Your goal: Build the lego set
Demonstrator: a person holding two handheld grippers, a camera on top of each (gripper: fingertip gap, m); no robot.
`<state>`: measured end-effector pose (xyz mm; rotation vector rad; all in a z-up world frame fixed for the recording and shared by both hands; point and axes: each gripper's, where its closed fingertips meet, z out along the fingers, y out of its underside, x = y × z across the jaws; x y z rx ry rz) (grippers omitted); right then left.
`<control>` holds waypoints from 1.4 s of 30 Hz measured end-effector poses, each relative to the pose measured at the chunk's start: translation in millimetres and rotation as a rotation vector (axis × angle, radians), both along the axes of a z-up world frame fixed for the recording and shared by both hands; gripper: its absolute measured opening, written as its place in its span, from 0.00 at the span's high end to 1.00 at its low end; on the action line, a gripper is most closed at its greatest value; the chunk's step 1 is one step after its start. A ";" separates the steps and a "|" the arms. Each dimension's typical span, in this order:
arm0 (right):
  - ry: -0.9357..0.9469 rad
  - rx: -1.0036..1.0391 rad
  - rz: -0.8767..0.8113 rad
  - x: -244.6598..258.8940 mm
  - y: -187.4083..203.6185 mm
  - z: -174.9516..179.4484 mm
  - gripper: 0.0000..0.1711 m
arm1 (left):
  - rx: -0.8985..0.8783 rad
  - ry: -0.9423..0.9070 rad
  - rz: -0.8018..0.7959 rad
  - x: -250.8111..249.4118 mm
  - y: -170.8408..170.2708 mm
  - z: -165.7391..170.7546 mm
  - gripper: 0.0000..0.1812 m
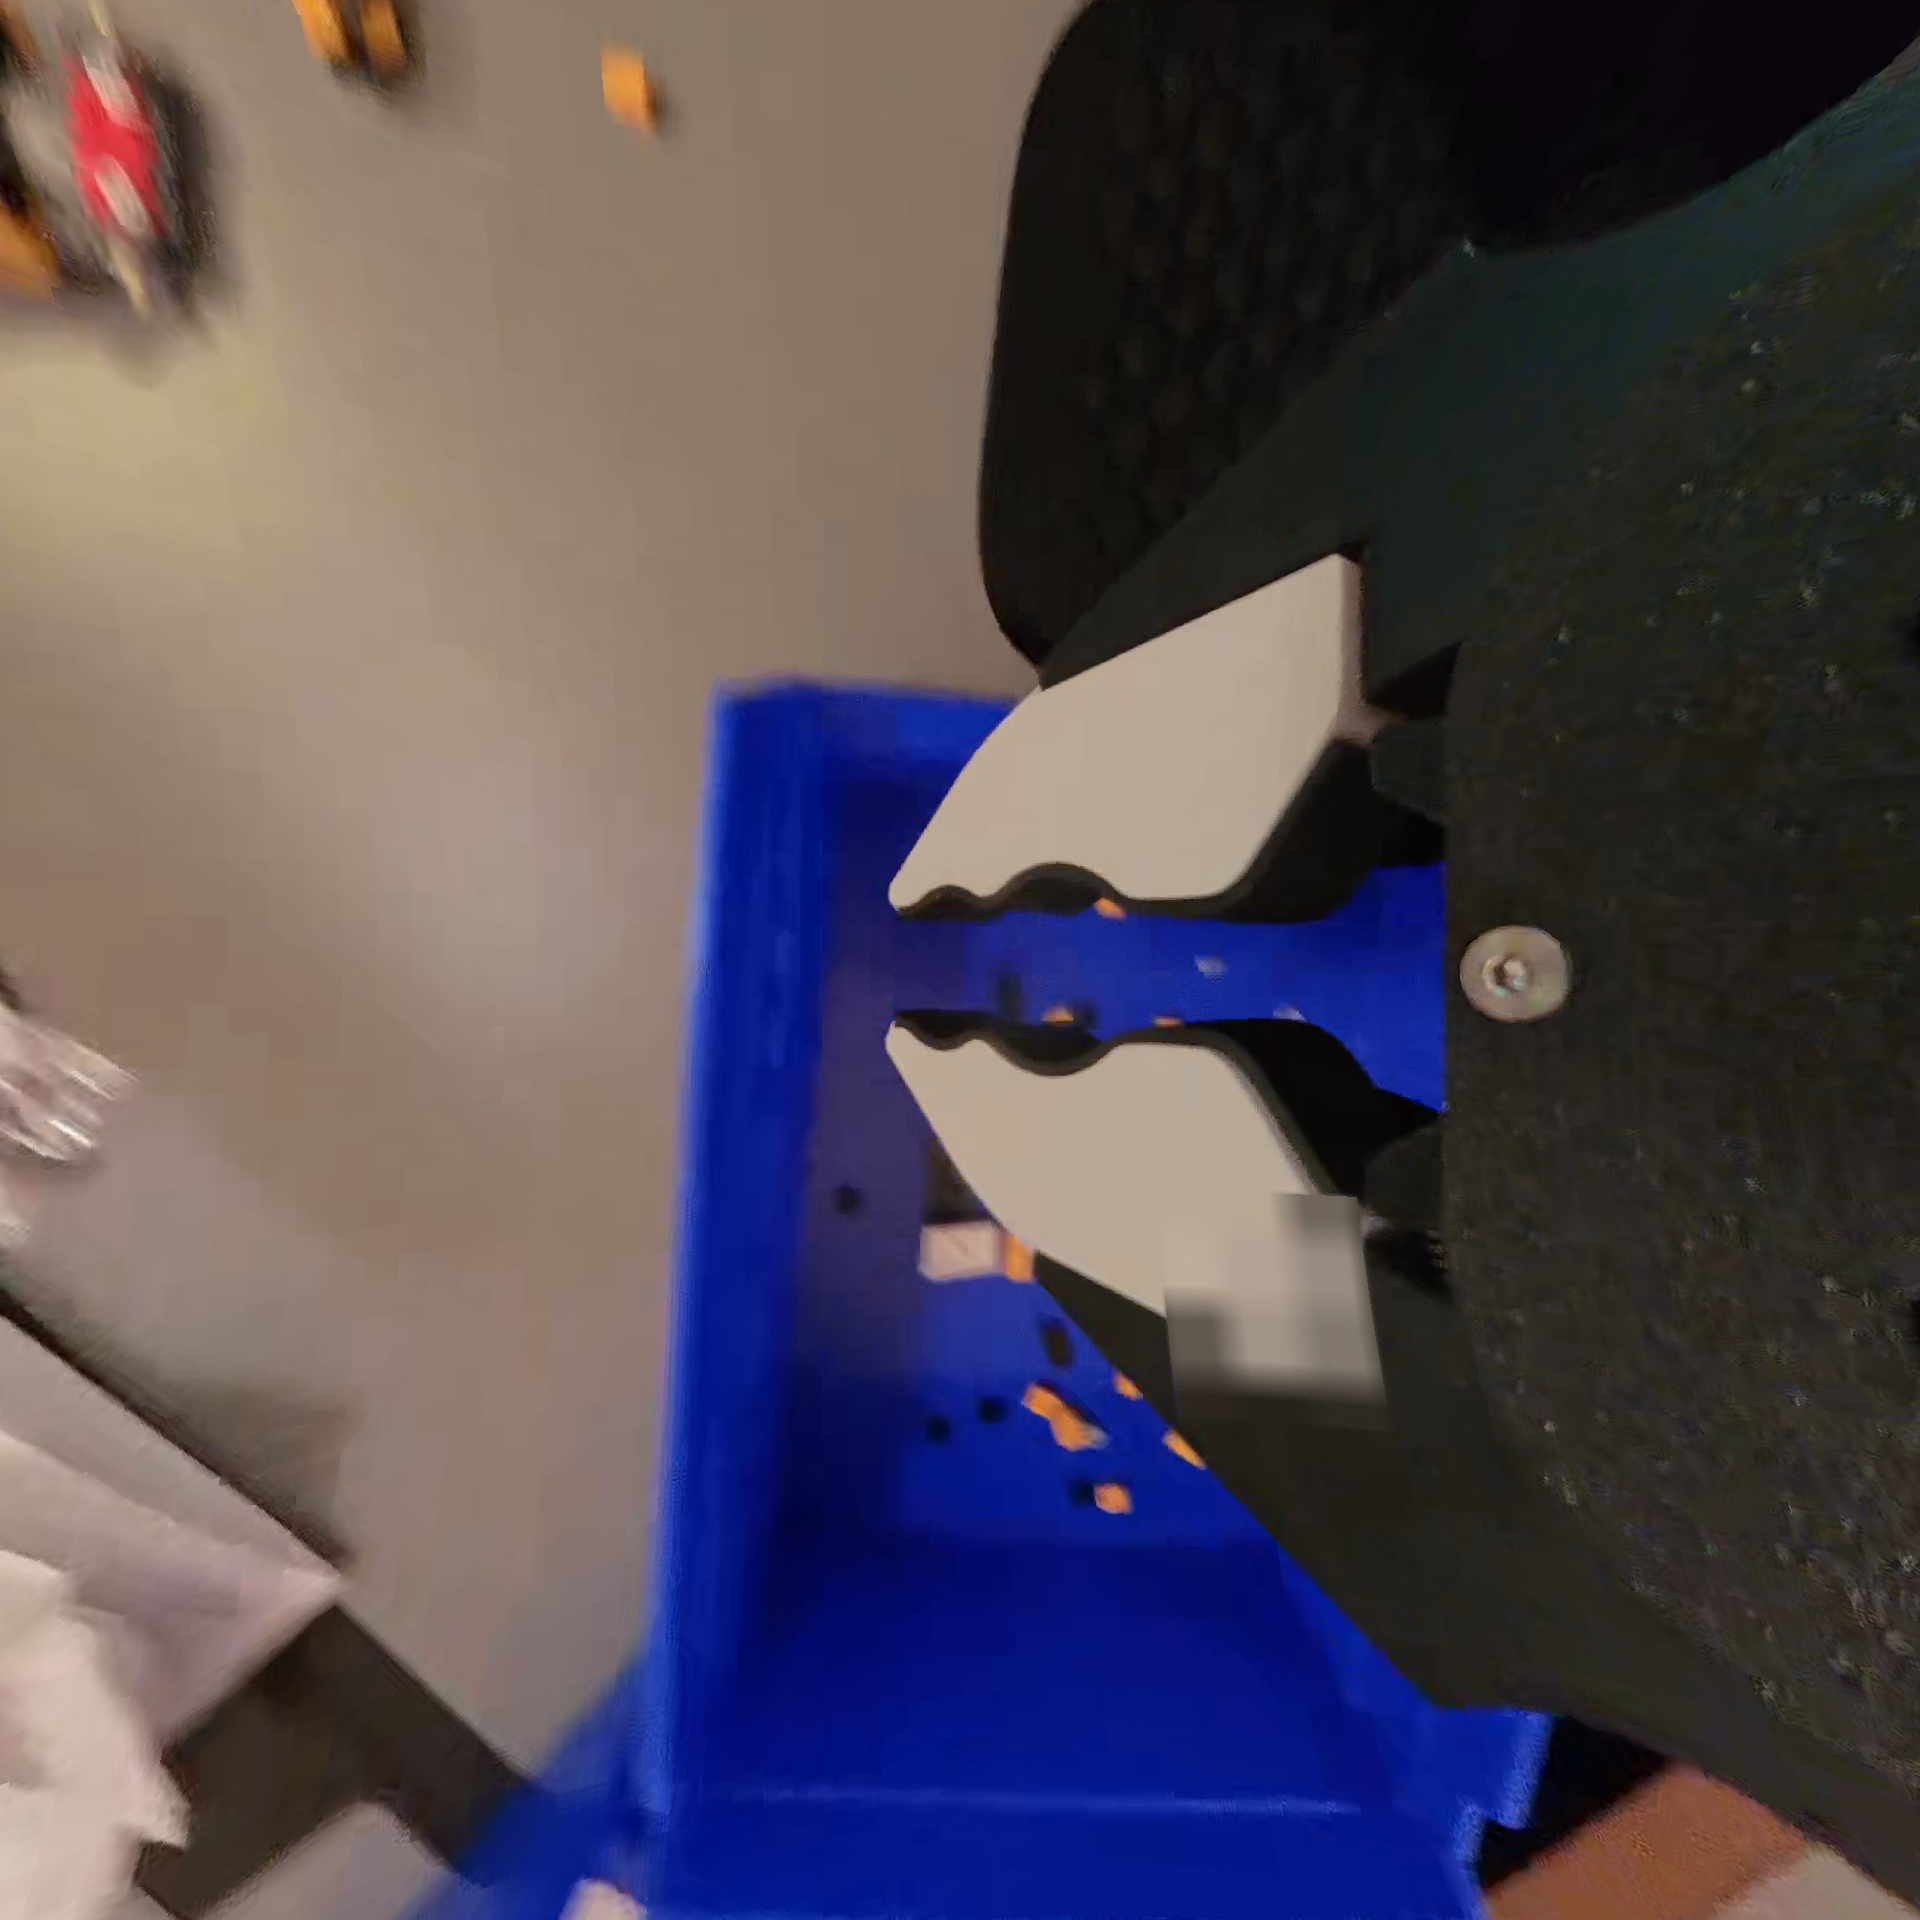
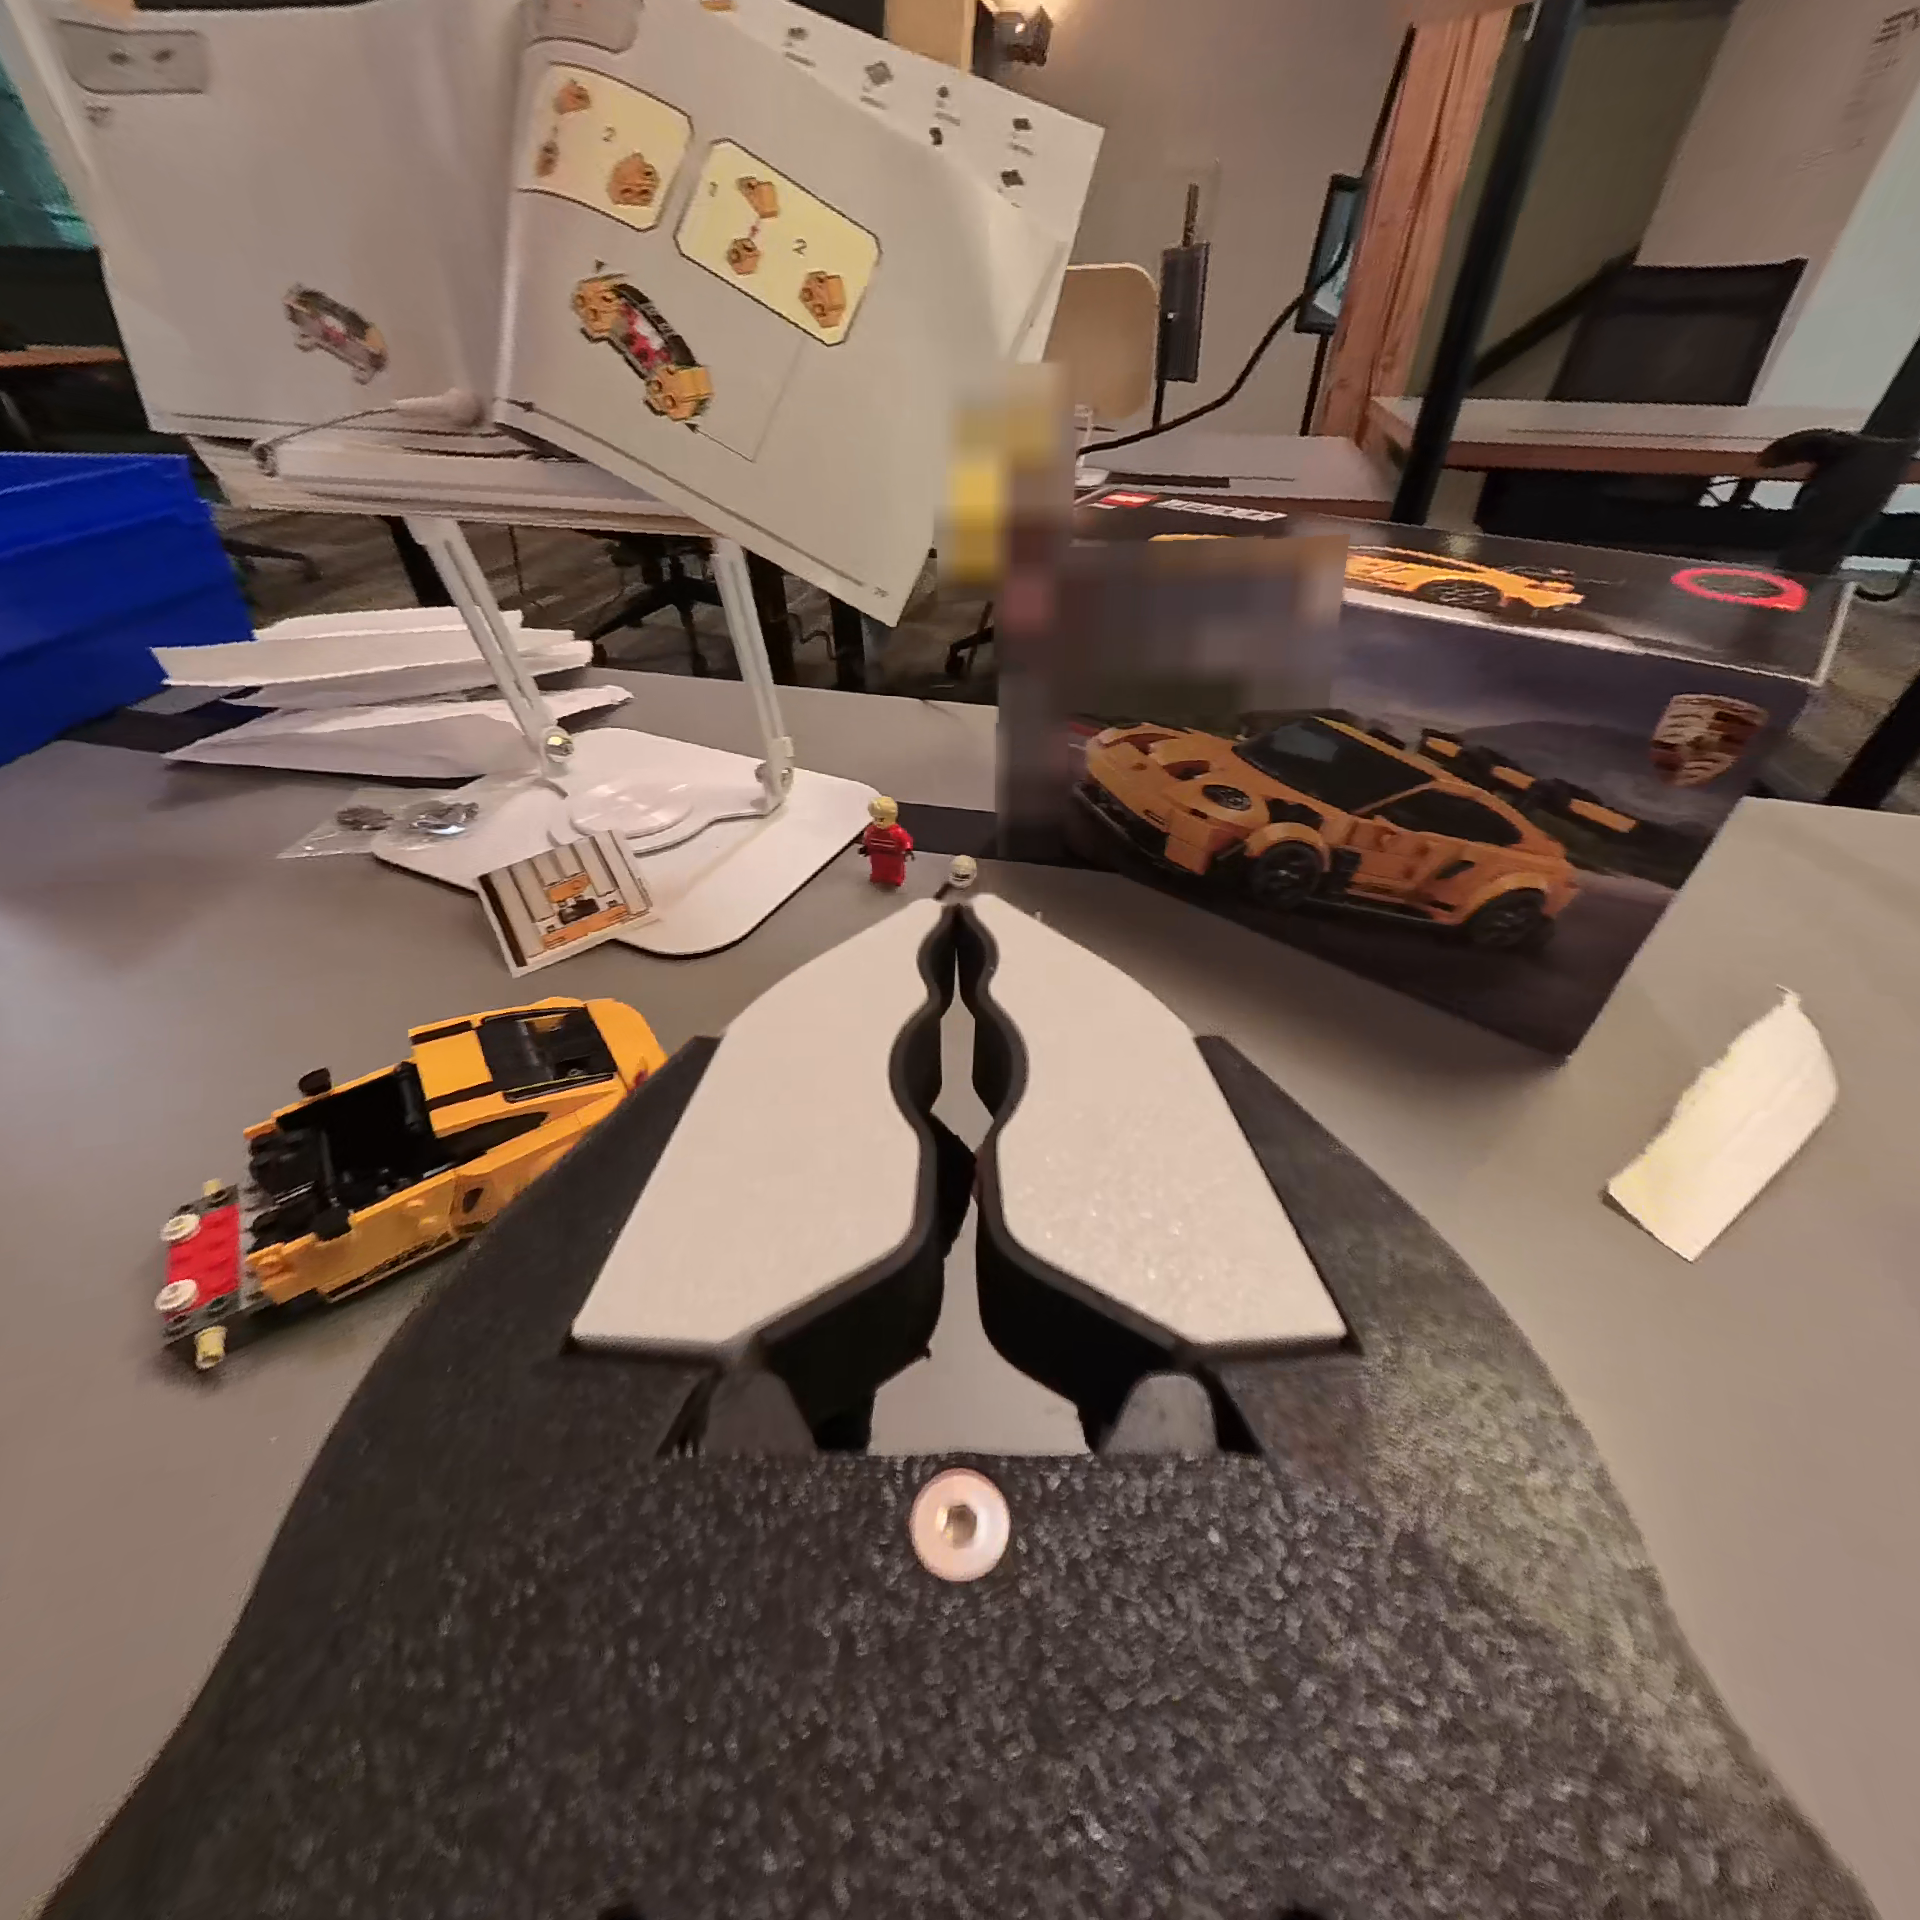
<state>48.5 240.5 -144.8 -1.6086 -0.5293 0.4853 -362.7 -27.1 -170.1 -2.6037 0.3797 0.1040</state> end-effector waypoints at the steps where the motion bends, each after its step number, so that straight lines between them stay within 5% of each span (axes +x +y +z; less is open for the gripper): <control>1: 0.001 -0.001 -0.005 0.8 1.1 -1.0 1.00 | -0.041 -0.002 0.024 -15.1 -4.7 -10.2 0.92; 9: -0.028 -0.010 -0.088 14.8 13.6 -9.6 1.00 | -0.310 -0.008 0.017 -46.9 -20.0 -89.4 0.89; 16: -0.009 -0.038 -0.097 20.9 18.4 -13.6 1.00 | -0.340 0.081 0.036 -74.1 -14.6 -84.9 0.91; 32: -0.015 -0.056 -0.071 15.8 16.7 -18.1 1.00 | -0.442 -0.076 0.060 -65.8 -23.6 -102.5 0.91; 38: -0.011 -0.055 -0.070 16.2 16.8 -17.2 1.00 | -0.319 -0.036 0.041 -59.3 -11.7 -68.9 0.93; 42: -0.010 -0.059 -0.066 15.3 16.6 -17.7 1.00 | -0.148 -0.097 -0.221 39.2 -0.8 -13.3 0.94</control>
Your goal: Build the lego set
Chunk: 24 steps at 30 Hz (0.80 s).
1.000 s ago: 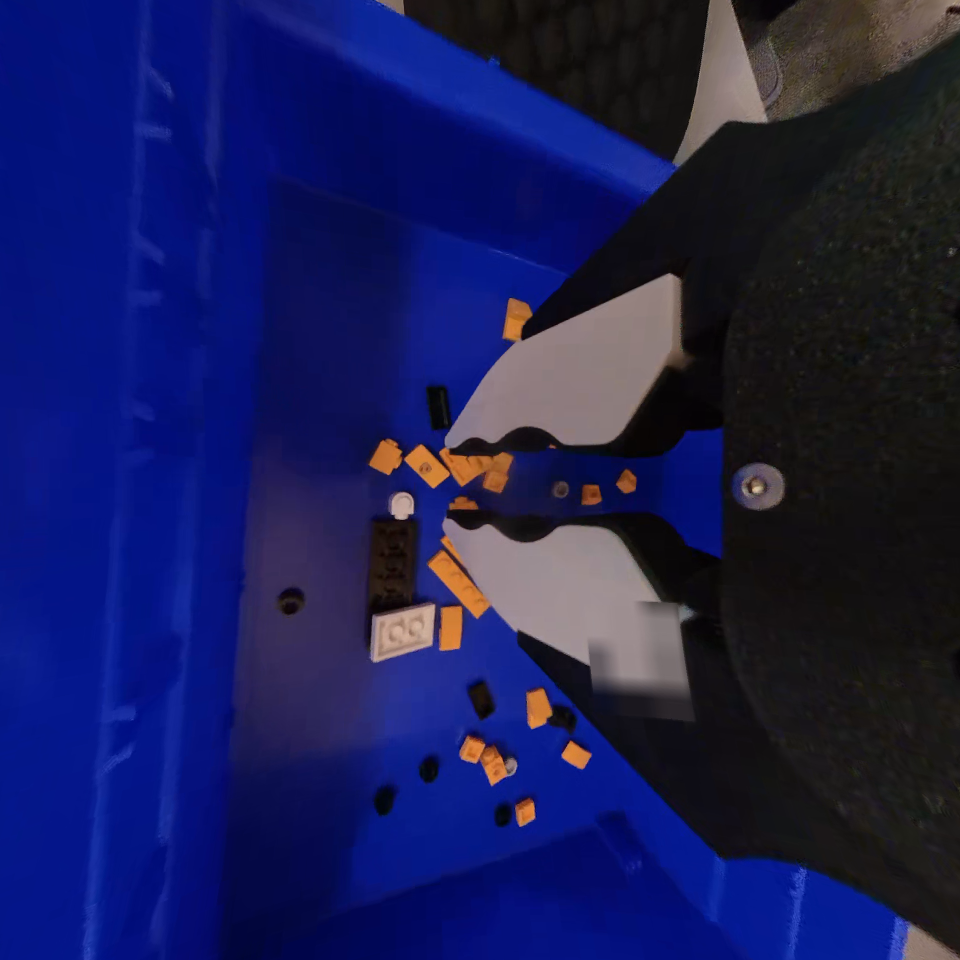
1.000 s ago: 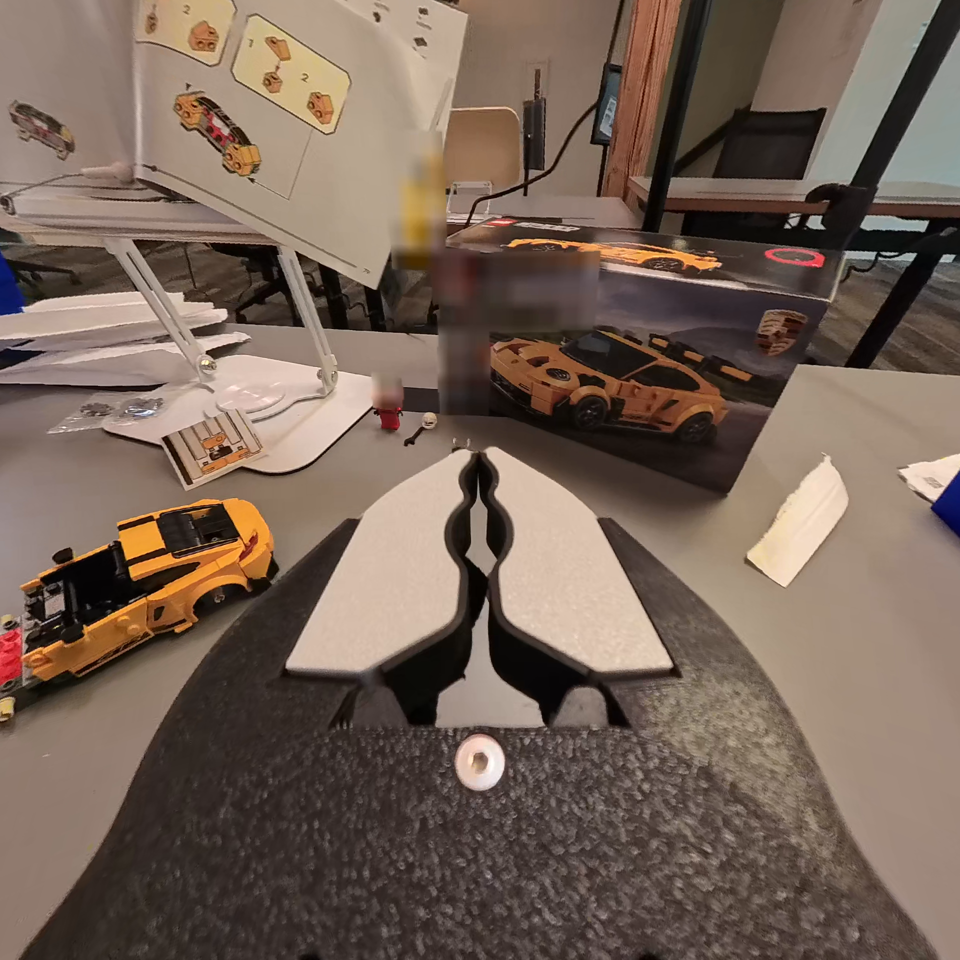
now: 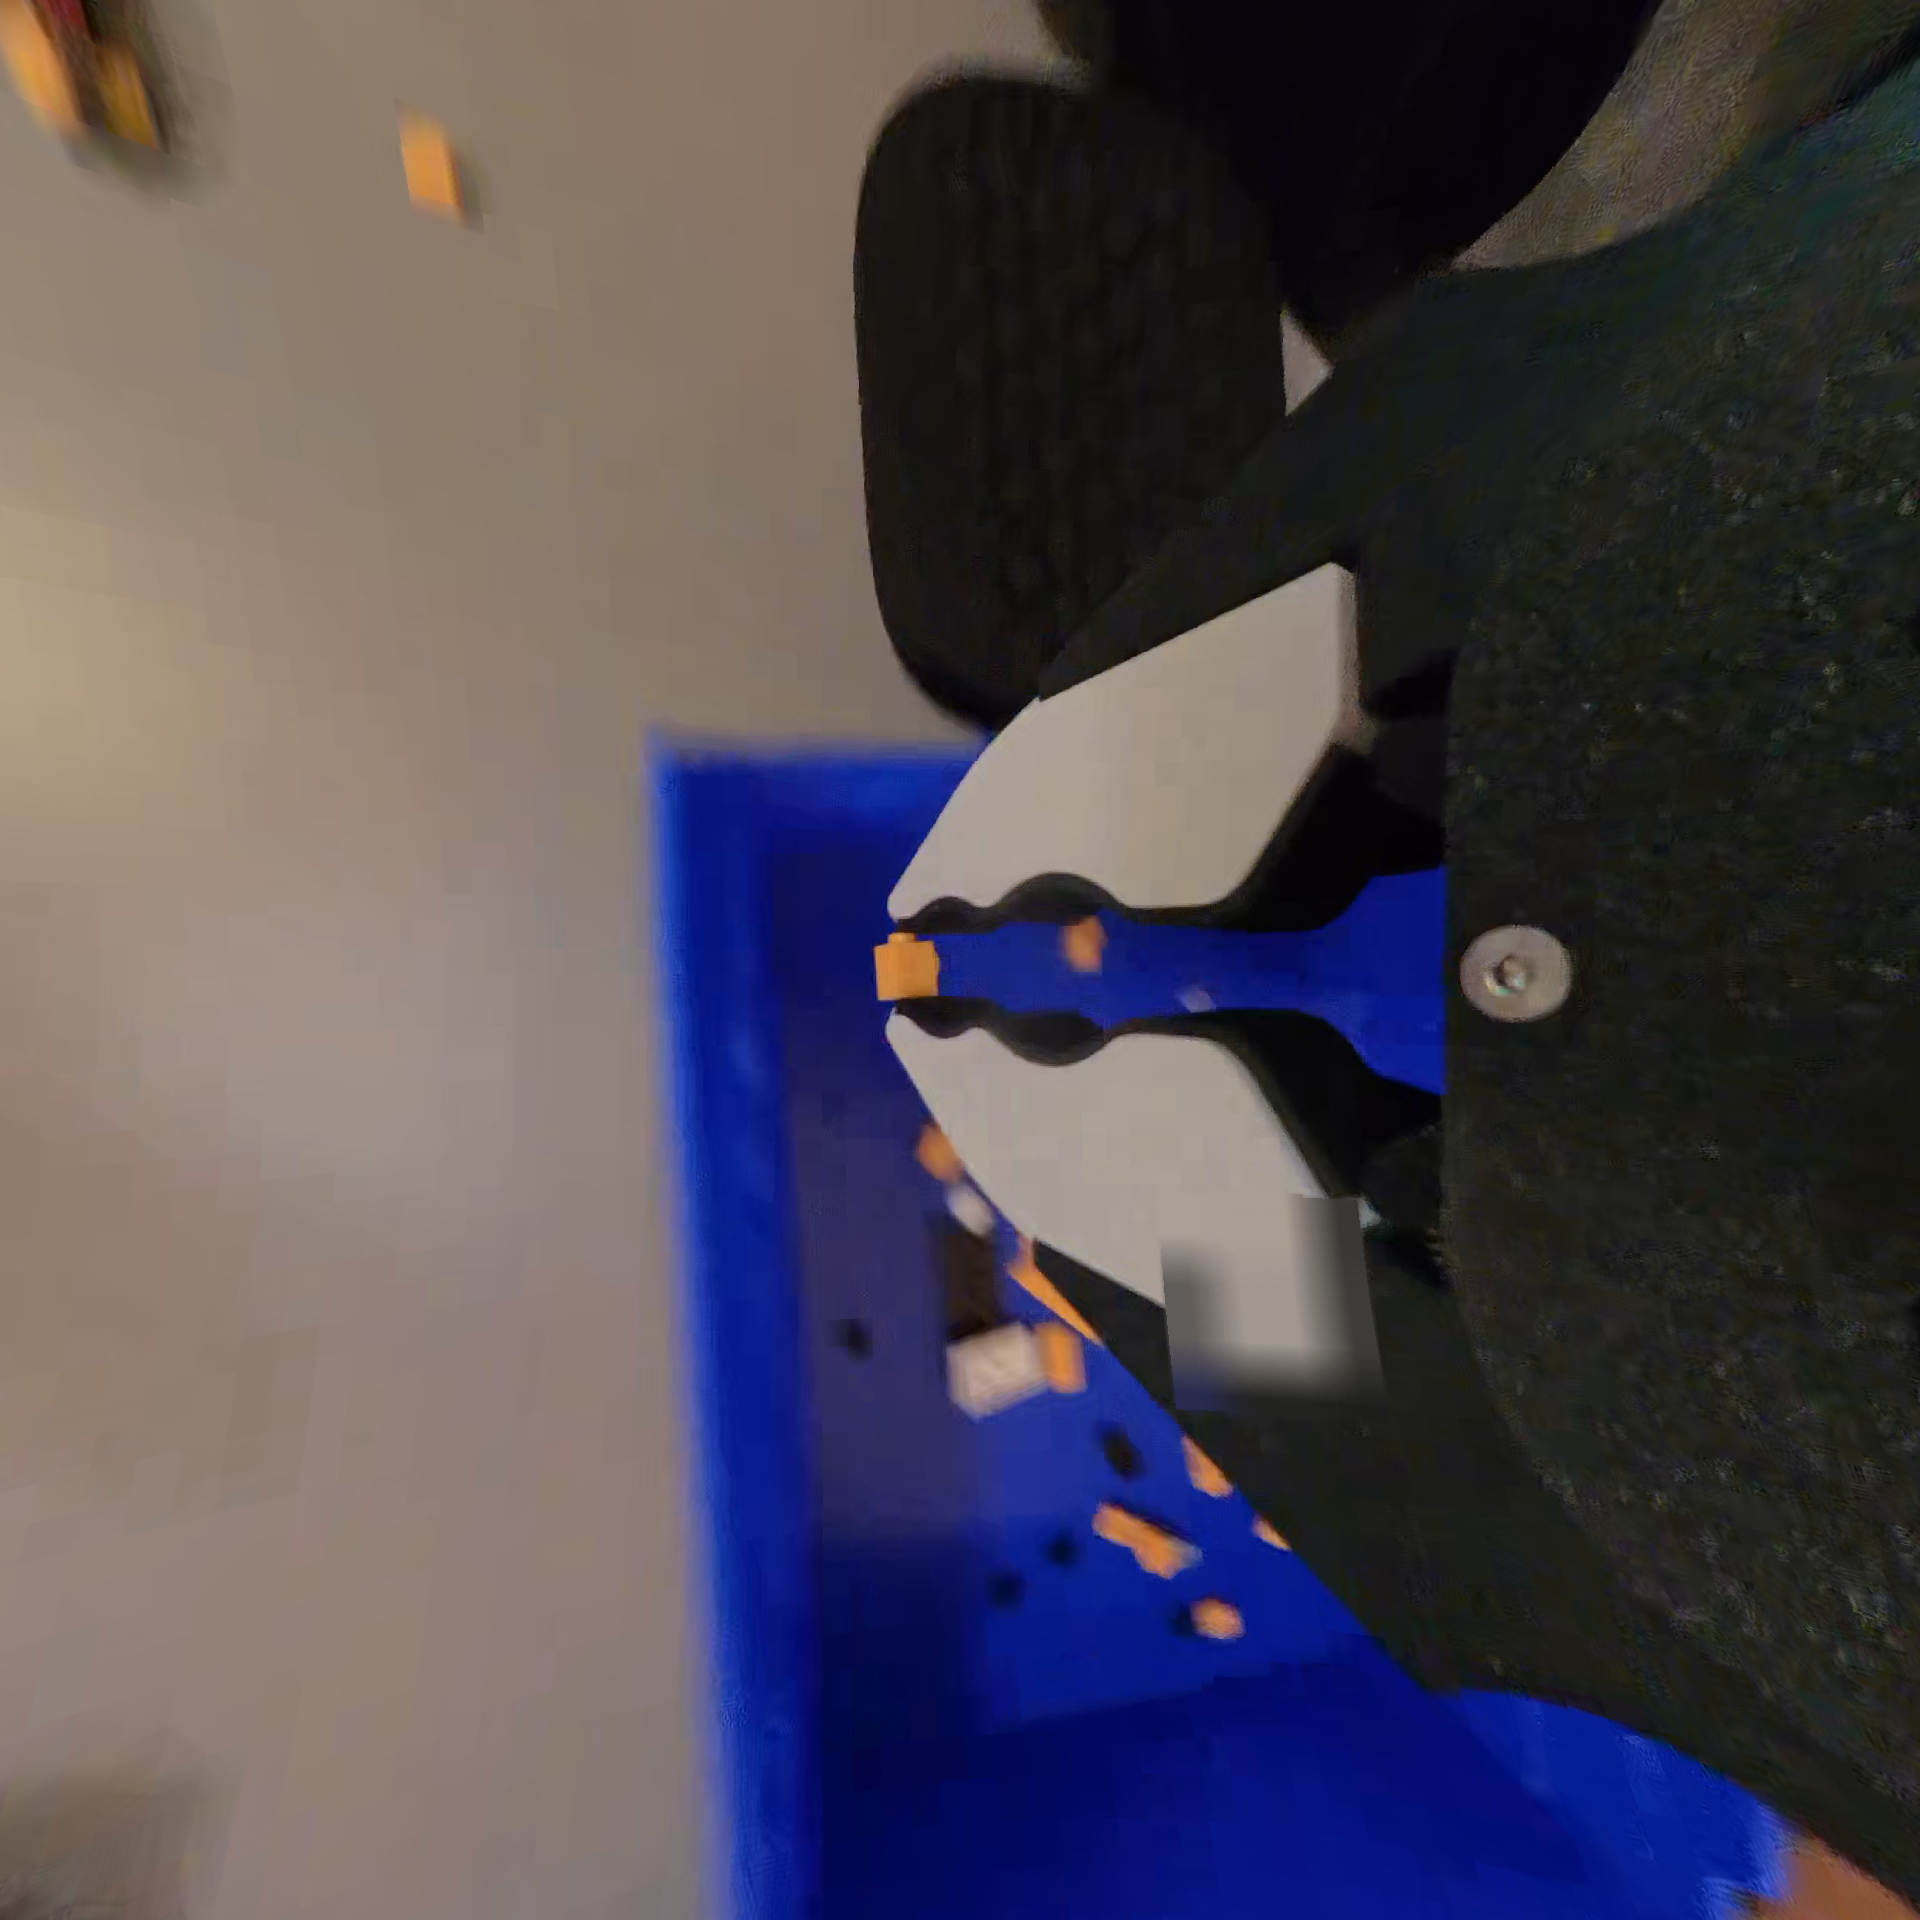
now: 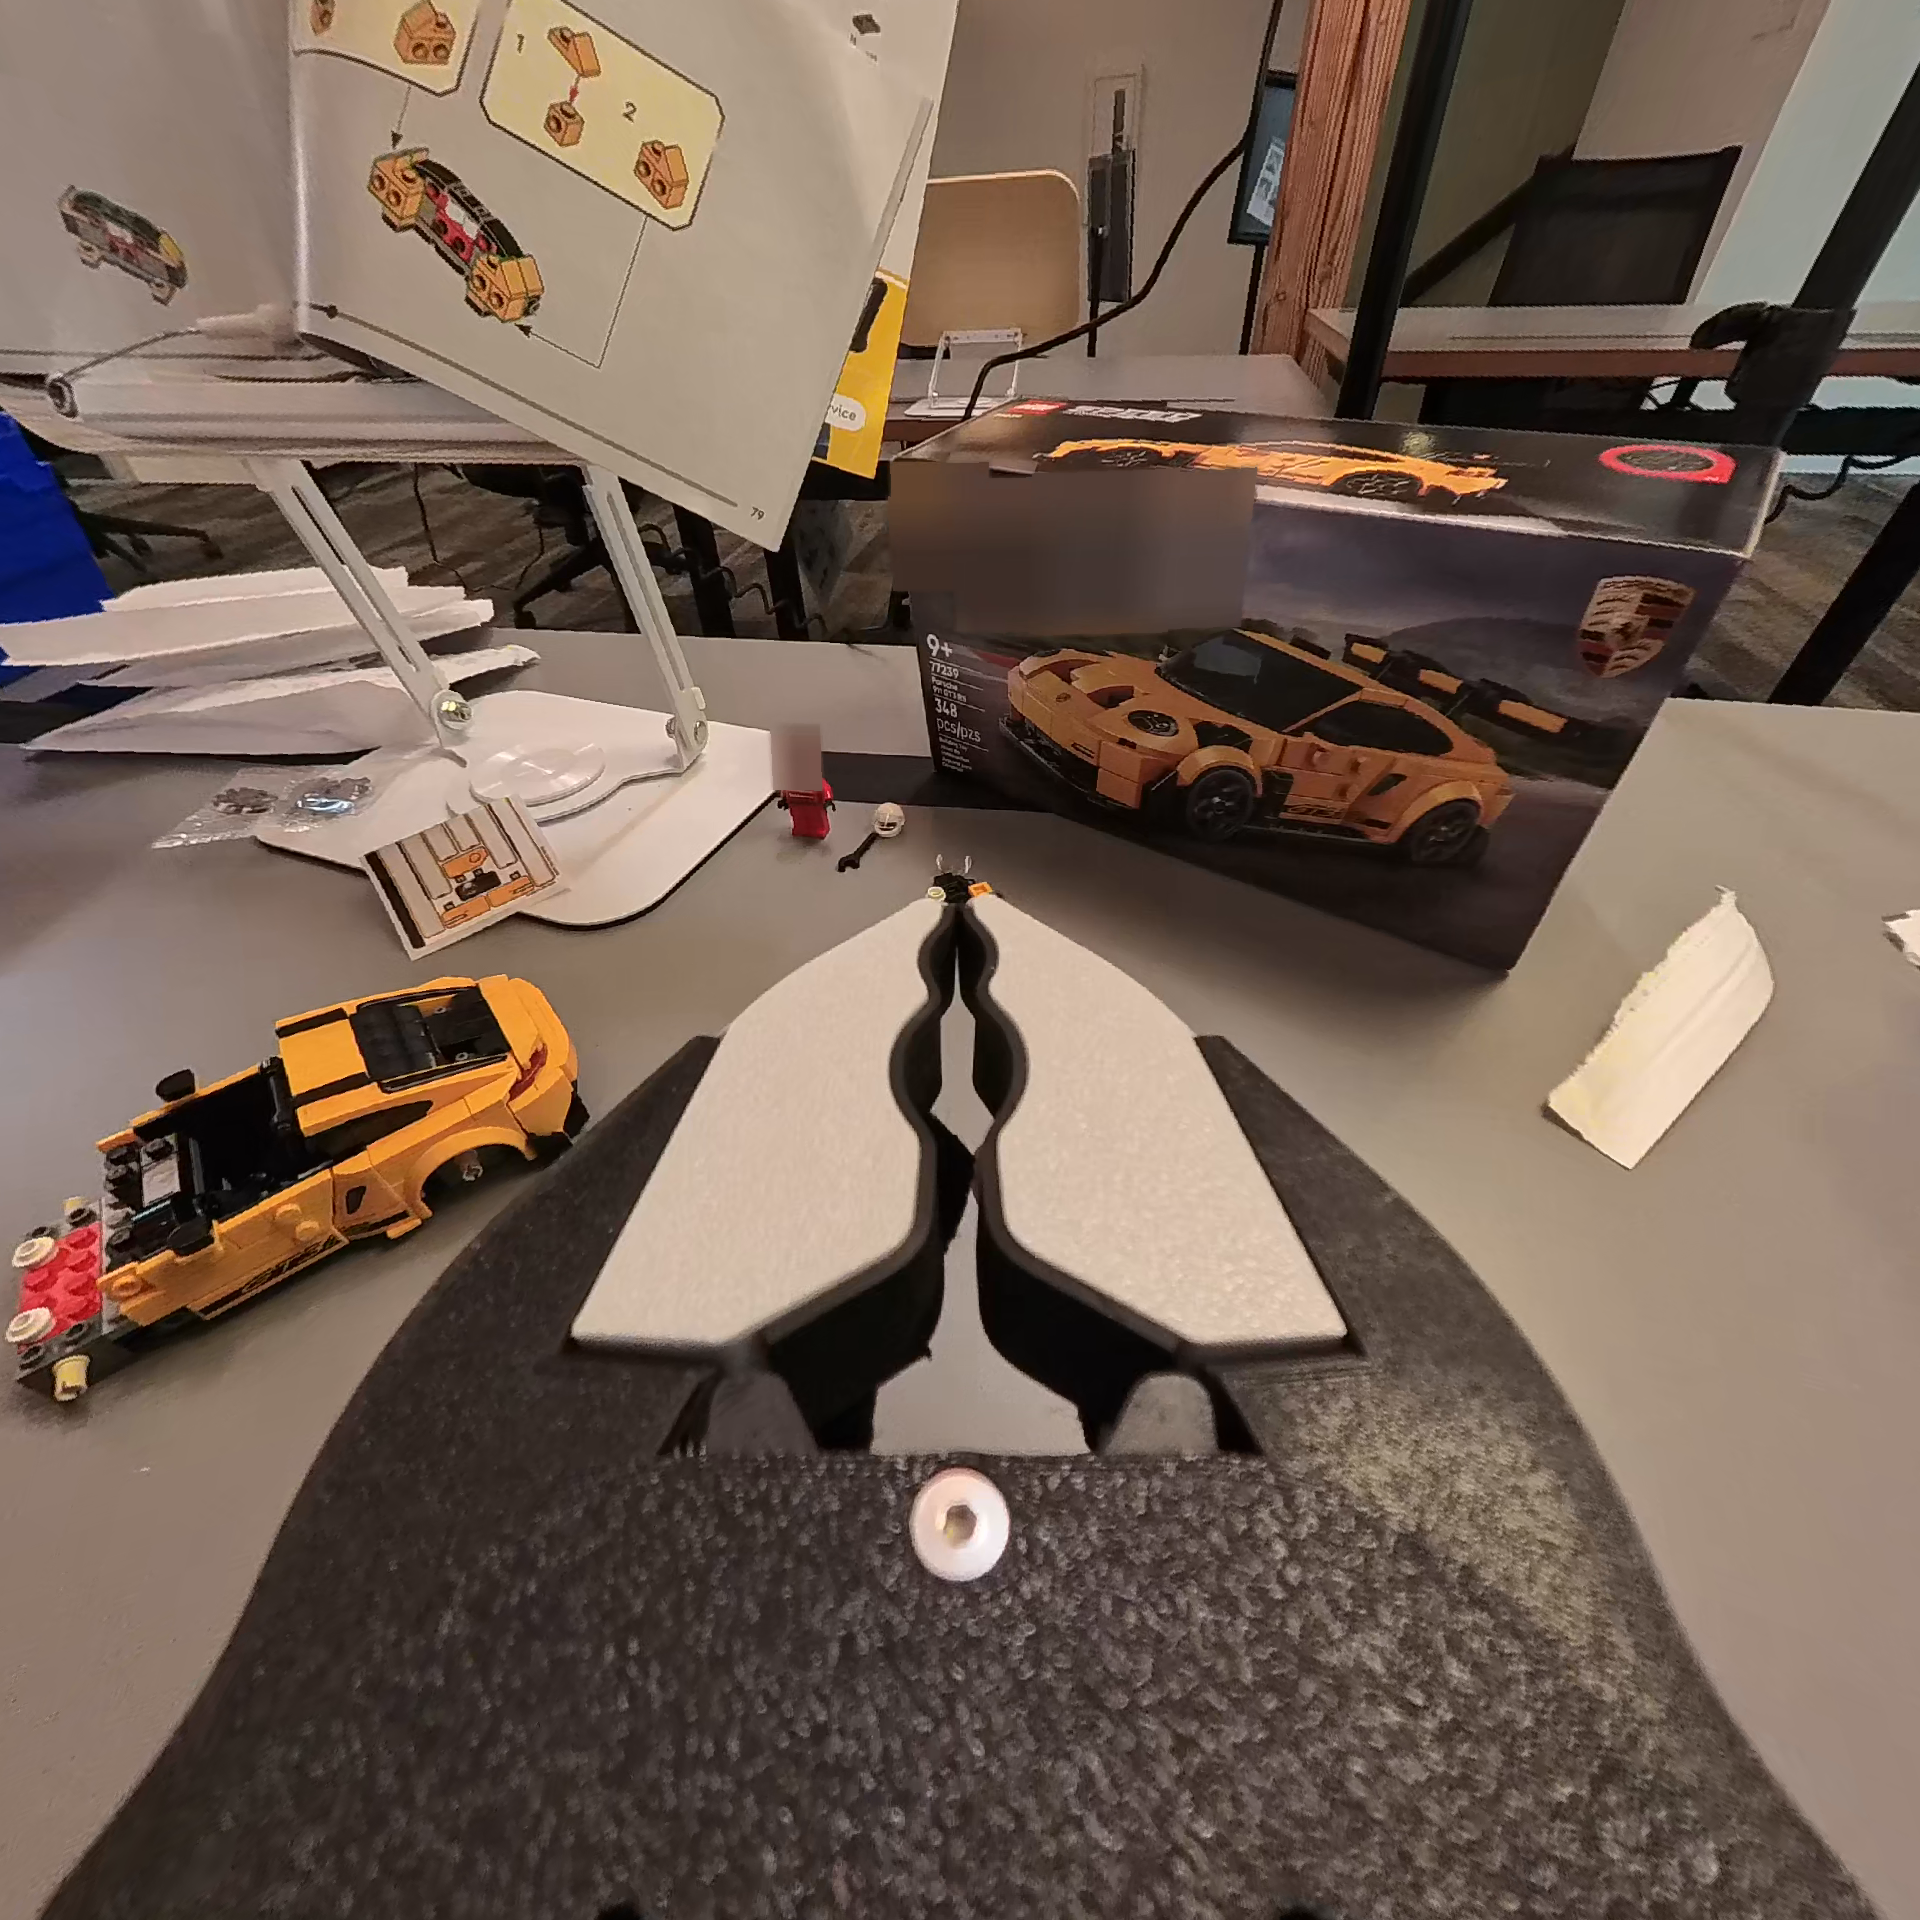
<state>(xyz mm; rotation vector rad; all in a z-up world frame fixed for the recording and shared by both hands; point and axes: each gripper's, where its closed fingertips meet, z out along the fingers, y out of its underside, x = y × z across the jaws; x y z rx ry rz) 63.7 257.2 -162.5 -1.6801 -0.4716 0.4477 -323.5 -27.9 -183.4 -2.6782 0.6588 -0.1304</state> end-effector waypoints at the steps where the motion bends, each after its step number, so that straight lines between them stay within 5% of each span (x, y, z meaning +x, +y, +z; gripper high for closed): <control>1: -0.001 0.000 0.001 -0.4 -0.2 0.0 1.00 | 0.025 -0.020 -0.085 34.1 0.2 4.7 0.94; 6: 0.002 0.015 0.004 -0.4 -2.1 3.7 1.00 | 0.077 -0.131 -0.392 172.9 2.0 -23.3 0.94; 10: -0.004 0.025 0.004 0.1 -2.8 4.9 1.00 | 0.084 -0.110 -0.512 227.2 9.2 -59.6 0.94; 19: 0.001 0.016 0.020 -1.2 -4.0 5.0 1.00 | 0.035 -0.032 -0.533 231.2 11.7 -85.5 0.88; 24: -0.001 0.012 0.022 -1.5 -3.8 3.4 1.00 | 0.147 -0.080 -0.428 198.2 10.2 -40.2 0.84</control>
